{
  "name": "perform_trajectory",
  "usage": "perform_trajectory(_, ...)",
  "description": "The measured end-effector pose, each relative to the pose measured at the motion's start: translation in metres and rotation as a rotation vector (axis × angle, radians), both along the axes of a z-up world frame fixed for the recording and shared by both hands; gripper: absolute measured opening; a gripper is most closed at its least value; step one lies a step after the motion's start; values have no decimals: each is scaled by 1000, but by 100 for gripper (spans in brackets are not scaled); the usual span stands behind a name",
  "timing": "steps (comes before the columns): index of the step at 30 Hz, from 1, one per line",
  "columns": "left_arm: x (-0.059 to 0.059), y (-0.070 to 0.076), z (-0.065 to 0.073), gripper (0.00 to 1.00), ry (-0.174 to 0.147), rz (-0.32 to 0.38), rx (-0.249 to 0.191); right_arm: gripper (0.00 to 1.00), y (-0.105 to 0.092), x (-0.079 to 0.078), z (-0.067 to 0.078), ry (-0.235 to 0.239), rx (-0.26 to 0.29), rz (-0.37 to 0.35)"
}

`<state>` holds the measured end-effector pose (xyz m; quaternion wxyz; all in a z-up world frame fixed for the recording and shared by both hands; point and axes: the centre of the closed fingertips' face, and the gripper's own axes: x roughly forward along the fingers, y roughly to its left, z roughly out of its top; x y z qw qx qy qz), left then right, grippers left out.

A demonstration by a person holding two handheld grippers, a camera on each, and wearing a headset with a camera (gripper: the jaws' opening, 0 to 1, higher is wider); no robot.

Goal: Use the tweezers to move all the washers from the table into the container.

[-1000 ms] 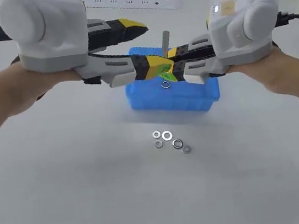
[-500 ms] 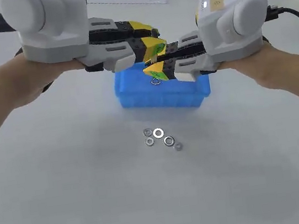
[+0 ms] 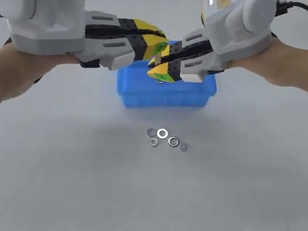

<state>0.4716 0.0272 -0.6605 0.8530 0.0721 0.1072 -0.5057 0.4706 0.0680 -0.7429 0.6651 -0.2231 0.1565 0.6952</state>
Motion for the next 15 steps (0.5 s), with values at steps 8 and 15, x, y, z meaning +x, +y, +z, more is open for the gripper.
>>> perform_trajectory(8, -4, 0, 5, 10, 2, -37, 3, 8, -2, 1, 2, 7, 8, -5)
perform_trajectory(15, -3, 2, 0, 7, -2, -68, 43, 8, -3, -3, -1, 9, -4, 15)
